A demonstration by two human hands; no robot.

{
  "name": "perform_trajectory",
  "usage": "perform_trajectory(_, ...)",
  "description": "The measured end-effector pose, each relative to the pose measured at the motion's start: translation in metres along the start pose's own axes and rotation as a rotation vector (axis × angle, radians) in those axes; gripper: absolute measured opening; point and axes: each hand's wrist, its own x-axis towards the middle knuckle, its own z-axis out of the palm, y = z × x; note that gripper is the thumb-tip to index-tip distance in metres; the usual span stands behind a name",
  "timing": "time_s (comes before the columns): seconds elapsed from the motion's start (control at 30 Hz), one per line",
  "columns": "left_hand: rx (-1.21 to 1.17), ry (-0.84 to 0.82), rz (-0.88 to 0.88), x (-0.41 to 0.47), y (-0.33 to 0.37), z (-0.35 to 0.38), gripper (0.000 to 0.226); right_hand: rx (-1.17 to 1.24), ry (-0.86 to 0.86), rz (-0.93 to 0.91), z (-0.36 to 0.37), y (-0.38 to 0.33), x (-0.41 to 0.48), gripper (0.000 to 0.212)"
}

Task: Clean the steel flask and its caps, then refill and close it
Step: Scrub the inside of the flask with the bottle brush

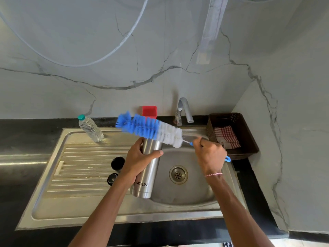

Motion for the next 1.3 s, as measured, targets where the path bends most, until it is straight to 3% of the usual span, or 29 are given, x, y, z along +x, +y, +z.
perform_trajectory(0.17, -0.057, -0.042, -0.033, -0.001, -0.005, -0.013, 0.044, 0.006, 0.008, 0.167, -0.007, 0.03, -0.008, 0.057)
perform_trajectory(0.3, 0.018, -0.098, -0.043, 0.001, -0.002, 0.007, 0.034, 0.037, 0.024, 0.06, 0.004, -0.006, -0.009, 0.052)
perform_trajectory(0.43, 0.031, -0.035, -0.052, 0.001, -0.003, 0.009, 0.031, -0.021, 0.006, -0.027, 0.0, -0.008, -0.006, 0.051)
perform_trajectory(0.6, -0.143, -0.032, -0.136, -0.002, -0.009, -0.007, 0.071, -0.047, 0.046, 0.06, -0.019, 0.028, -0.008, 0.055)
perform_trajectory(0.77, -0.108, -0.111, -0.116, -0.002, -0.006, 0.011, 0.054, 0.012, 0.04, -0.017, -0.001, -0.008, -0.01, 0.052)
perform_trajectory(0.9, -0.042, -0.021, -0.075, -0.004, -0.003, 0.012, 0.043, 0.001, 0.018, -0.05, -0.001, -0.009, -0.005, 0.052)
perform_trajectory(1.07, -0.131, -0.036, -0.05, -0.008, -0.005, -0.003, 0.03, 0.007, 0.031, 0.106, -0.013, 0.028, -0.01, 0.055)
perform_trajectory(1.17, -0.129, -0.082, -0.046, -0.006, -0.003, 0.008, 0.024, 0.02, 0.022, 0.059, -0.003, 0.014, -0.012, 0.054)
perform_trajectory(1.23, -0.066, -0.117, -0.046, -0.005, 0.001, 0.018, 0.036, 0.044, 0.023, 0.017, 0.004, -0.005, -0.008, 0.053)
perform_trajectory(1.3, -0.034, -0.145, -0.04, -0.003, 0.001, 0.022, 0.061, 0.053, 0.033, -0.005, 0.005, -0.018, -0.004, 0.052)
